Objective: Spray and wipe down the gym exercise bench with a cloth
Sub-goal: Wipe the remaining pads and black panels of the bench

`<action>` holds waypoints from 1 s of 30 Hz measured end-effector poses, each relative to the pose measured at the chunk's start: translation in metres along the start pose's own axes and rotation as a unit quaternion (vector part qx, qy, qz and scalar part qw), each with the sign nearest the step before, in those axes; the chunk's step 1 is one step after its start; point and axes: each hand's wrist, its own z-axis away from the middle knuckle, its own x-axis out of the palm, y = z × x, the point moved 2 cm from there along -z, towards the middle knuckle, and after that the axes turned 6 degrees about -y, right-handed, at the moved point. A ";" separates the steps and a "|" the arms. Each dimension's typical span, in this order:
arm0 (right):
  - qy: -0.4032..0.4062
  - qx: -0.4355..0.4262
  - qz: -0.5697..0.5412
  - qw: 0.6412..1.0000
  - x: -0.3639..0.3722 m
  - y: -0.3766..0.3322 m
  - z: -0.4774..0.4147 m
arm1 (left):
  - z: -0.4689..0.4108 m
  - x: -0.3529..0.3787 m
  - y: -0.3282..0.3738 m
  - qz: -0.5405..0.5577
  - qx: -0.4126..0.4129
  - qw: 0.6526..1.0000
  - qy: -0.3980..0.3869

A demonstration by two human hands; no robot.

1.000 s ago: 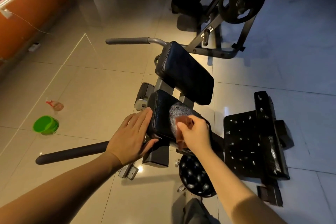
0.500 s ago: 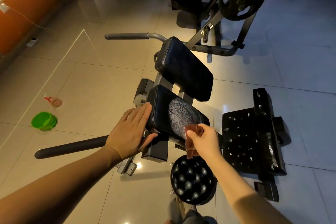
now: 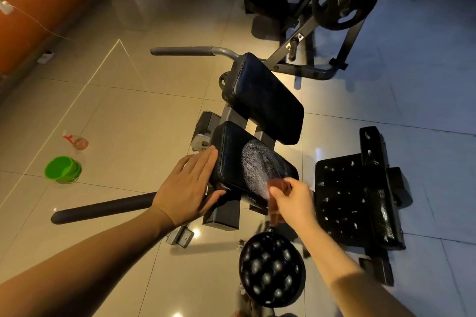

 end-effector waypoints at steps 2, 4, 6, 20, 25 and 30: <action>0.013 0.061 0.040 0.997 -0.019 0.021 -0.005 | 0.000 0.000 0.001 -0.004 -0.001 1.000 0.002; 0.031 0.090 0.036 0.995 -0.027 0.016 -0.022 | 0.000 -0.001 0.001 -0.008 -0.002 1.000 0.002; 0.046 0.071 -0.010 0.996 -0.020 -0.011 -0.046 | 0.000 -0.002 0.001 -0.006 -0.002 1.000 0.002; -0.029 -0.019 -0.086 0.996 0.003 -0.049 -0.020 | 0.000 0.001 0.000 0.005 -0.006 1.000 -0.002; 0.032 0.115 0.002 0.993 -0.015 0.019 -0.014 | 0.000 0.000 0.001 0.007 -0.002 1.000 0.001; 0.049 0.062 -0.058 0.995 -0.005 -0.045 -0.058 | -0.002 -0.002 0.002 -0.001 -0.005 1.000 -0.002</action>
